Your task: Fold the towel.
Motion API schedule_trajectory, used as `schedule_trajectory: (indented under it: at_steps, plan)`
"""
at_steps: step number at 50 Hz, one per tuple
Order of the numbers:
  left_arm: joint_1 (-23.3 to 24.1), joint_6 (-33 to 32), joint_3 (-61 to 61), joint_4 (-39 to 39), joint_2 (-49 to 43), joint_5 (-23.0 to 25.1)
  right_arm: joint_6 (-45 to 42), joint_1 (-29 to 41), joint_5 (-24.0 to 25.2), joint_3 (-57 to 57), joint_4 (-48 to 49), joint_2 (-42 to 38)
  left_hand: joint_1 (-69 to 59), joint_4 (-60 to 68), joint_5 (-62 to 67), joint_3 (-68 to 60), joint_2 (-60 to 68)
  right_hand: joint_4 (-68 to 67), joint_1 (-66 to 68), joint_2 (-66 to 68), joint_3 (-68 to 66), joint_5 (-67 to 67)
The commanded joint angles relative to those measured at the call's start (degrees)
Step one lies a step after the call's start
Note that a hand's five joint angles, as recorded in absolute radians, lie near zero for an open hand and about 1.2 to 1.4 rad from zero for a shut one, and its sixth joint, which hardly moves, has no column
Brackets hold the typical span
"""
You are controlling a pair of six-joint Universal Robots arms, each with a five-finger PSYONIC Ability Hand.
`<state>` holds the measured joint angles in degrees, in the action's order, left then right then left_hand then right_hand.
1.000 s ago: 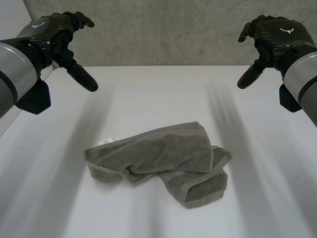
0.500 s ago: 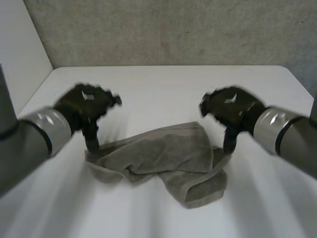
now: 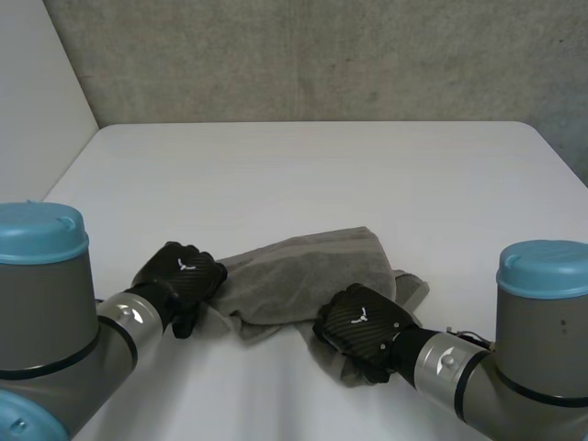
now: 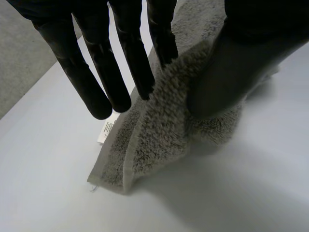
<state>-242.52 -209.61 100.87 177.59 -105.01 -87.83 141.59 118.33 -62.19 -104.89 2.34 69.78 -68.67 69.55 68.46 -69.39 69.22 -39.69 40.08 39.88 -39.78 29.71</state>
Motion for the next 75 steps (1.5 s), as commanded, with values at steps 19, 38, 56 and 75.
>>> schedule_trajectory:
  at_steps: [19,38,56,75]
  plan:
    - [-0.06,4.3,-4.53,4.17,3.84,-0.15,9.14,-1.17,-3.29,2.93,11.2,-2.19,-11.33,10.45,1.54,-10.61,10.78,-40.31,39.92,40.12,-40.22,40.29]
    - [-6.12,28.11,-32.86,3.91,9.21,-13.08,31.61,-12.67,13.55,25.18,32.38,17.59,-11.33,10.45,1.54,-10.61,10.78,-40.31,39.92,40.12,-40.22,40.29]
    - [-6.39,27.94,-1.29,3.73,5.96,-1.11,27.25,-28.24,34.33,14.54,14.62,8.97,-11.33,10.45,1.54,-10.61,10.78,-40.31,39.92,40.12,-40.22,40.29]
    - [-5.42,23.99,9.87,3.99,11.14,3.37,3.96,-35.45,23.43,25.61,-30.38,3.44,-11.33,10.45,1.54,-10.61,10.78,29.69,-30.08,-29.88,29.78,-29.71]
